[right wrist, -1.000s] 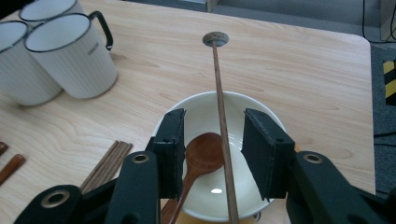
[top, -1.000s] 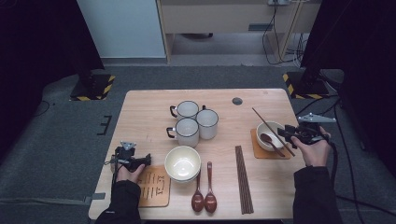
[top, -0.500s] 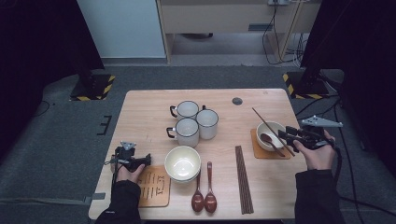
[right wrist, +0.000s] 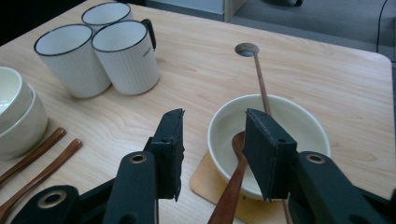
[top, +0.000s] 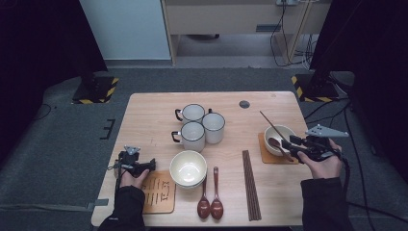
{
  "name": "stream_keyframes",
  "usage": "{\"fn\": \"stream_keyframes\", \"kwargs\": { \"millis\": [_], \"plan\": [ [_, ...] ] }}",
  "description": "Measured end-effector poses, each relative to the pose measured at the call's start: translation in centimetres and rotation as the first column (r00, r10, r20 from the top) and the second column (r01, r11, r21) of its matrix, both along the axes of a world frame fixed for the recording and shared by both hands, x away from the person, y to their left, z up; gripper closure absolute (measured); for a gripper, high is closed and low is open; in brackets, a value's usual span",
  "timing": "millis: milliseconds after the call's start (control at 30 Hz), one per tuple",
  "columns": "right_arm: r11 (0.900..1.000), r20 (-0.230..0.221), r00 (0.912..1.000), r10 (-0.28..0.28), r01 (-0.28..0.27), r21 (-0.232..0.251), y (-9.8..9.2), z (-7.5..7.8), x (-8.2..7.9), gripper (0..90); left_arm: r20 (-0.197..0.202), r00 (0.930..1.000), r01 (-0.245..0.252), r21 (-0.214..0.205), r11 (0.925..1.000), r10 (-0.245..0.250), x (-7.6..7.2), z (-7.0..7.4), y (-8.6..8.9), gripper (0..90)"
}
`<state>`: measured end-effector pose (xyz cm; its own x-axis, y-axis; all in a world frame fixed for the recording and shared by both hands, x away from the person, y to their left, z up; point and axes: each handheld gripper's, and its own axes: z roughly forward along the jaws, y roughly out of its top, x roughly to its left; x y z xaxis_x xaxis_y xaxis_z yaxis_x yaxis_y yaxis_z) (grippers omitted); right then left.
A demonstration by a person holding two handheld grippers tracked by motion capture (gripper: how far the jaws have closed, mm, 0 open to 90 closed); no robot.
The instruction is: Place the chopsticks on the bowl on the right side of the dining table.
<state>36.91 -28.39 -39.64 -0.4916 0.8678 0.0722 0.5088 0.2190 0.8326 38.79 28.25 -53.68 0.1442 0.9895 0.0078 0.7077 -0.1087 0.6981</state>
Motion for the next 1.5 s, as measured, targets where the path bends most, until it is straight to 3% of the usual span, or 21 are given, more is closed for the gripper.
{"fn": "stream_keyframes", "kwargs": {
  "millis": [1000,1500],
  "plan": [
    [0.9985,0.0,0.9985,0.054,-0.054,-0.001,1.6,-0.5,-2.9,56.3,0.0,1.0,0.0,0.0,1.0,0.0,0.0,0.0,0.0,0.0],
    [0.9974,-0.032,0.9972,0.068,-0.069,-0.021,3.3,-1.5,-3.8,55.8,0.002,1.0,-0.002,-0.002,1.0,0.002,0.0,0.0,0.0,0.0]
  ]
}}
